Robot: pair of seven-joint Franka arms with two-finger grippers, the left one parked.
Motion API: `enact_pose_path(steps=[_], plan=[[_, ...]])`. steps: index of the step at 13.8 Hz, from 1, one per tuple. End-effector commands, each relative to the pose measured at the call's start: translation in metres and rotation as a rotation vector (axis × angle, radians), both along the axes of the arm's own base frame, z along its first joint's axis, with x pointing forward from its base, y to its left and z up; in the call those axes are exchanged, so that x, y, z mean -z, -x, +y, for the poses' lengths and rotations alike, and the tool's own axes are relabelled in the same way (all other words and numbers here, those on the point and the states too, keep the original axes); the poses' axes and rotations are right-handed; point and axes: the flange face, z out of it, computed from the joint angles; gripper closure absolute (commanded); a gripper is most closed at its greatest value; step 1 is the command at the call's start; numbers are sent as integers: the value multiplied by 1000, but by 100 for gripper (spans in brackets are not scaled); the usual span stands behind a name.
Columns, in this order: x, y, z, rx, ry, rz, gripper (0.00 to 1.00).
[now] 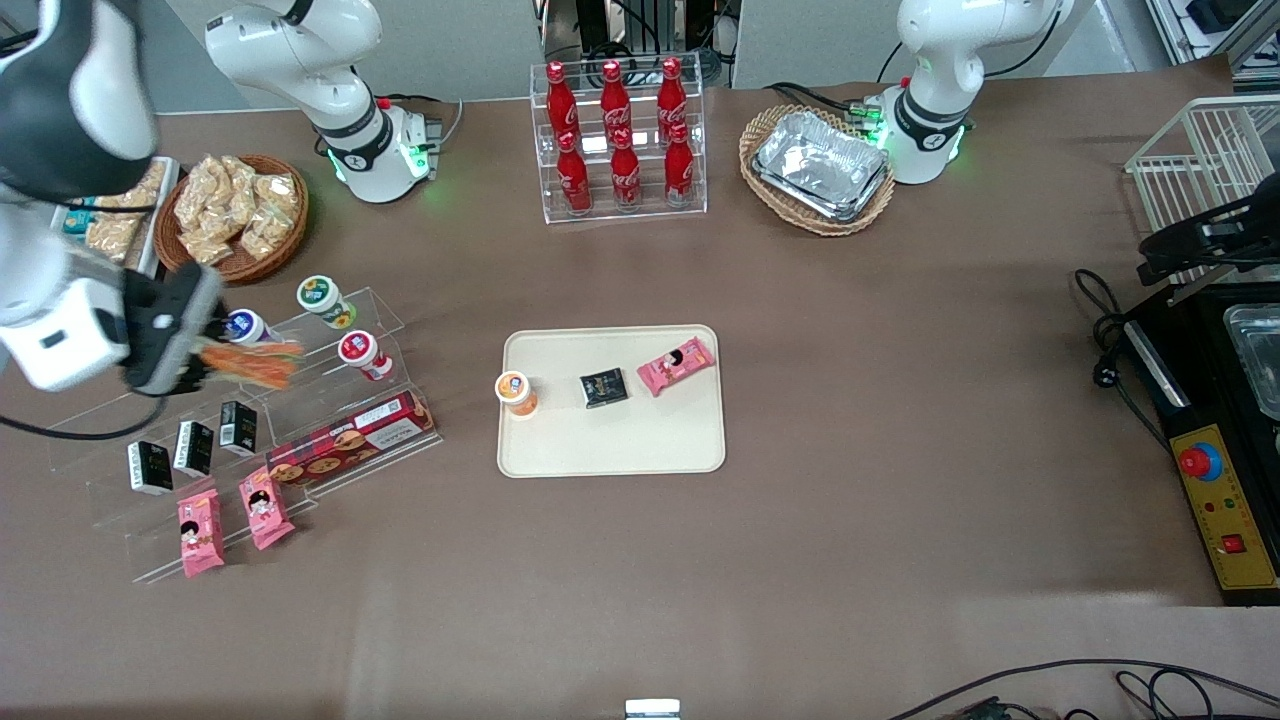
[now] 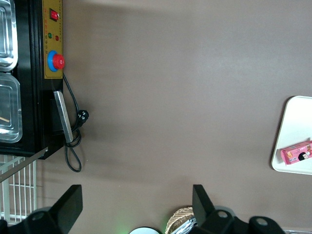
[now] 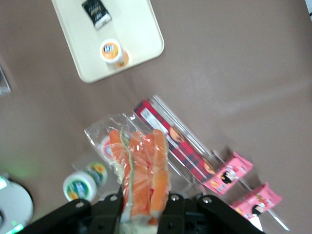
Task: Place sandwich on tray
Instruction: 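Carry the sandwich over the cream tray with the right gripper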
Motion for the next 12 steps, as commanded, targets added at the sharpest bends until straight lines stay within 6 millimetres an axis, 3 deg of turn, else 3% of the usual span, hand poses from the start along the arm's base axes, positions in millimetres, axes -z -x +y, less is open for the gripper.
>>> enact_pose_path(steps=[1,3,7,10,12], plan=[[-5,8,81,176,18,26,100],[5,10,135,266,26,7,100],[50,16,239,339,36,-36,100],[91,25,303,421,41,-58,100],[122,25,328,416,46,-81,100]])
